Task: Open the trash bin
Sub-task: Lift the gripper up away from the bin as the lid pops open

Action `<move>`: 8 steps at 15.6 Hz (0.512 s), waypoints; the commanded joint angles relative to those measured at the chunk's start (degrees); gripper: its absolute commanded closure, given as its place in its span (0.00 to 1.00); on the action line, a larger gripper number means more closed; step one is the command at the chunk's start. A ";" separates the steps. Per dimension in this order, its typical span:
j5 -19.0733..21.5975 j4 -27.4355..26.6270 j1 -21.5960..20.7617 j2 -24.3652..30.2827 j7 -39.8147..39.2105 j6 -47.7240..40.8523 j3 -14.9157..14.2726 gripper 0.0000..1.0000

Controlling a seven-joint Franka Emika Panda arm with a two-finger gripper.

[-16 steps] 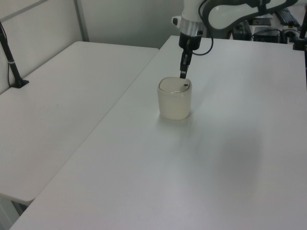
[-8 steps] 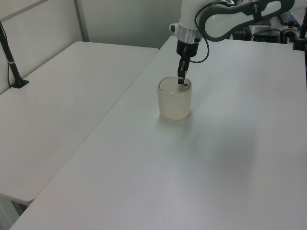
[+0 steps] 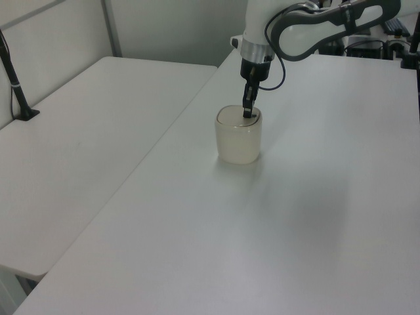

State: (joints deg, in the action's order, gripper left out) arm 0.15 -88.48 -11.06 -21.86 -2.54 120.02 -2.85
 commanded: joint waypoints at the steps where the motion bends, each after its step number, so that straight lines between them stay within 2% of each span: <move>1: -0.68 -0.38 -0.10 4.88 2.01 -6.52 -1.10 0.99; 5: -1.21 -0.46 1.83 10.33 1.31 -14.53 -1.28 0.97; 8: -3.13 -0.81 3.32 14.11 0.52 -19.54 -1.37 0.93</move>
State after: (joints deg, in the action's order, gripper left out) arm -0.97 -87.27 -8.71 -12.37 -1.80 104.82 -3.89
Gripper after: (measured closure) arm 0.956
